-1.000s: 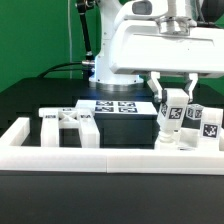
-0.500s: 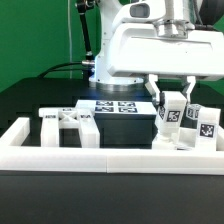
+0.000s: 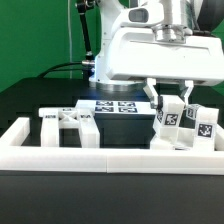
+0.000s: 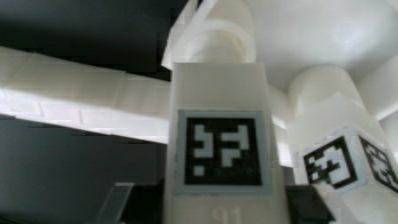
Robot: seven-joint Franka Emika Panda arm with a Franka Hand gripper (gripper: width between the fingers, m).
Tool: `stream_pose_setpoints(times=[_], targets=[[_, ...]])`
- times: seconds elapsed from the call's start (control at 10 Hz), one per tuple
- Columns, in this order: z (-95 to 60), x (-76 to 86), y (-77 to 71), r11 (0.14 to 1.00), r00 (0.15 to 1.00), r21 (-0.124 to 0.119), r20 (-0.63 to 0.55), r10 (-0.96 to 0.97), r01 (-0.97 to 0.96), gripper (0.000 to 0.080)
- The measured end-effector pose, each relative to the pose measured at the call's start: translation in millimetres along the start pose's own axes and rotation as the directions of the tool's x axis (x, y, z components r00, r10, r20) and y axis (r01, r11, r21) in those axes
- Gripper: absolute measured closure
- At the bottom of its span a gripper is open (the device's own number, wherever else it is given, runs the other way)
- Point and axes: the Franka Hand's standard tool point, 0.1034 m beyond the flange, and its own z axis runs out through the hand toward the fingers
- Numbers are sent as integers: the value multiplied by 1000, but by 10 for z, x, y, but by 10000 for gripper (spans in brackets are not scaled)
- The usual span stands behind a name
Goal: Assemble chair
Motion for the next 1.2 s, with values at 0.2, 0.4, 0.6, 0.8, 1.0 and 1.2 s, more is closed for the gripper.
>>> stream_pose_setpoints(times=[0.2, 0.4, 0.6, 0.8, 1.0, 1.2], targets=[[-13, -43, 5, 1000, 998, -26, -60, -5, 4, 508], [-12, -68, -8, 999, 997, -33, -82, -8, 6, 508], [-11, -66, -11, 999, 996, -34, -84, -8, 5, 508], [-3, -45, -31, 1000, 998, -24, -65, -5, 4, 508], [14, -75, -38, 1000, 999, -19, -50, -5, 4, 394], [-22, -53, -9, 1000, 1000, -12, -25, -4, 4, 172]])
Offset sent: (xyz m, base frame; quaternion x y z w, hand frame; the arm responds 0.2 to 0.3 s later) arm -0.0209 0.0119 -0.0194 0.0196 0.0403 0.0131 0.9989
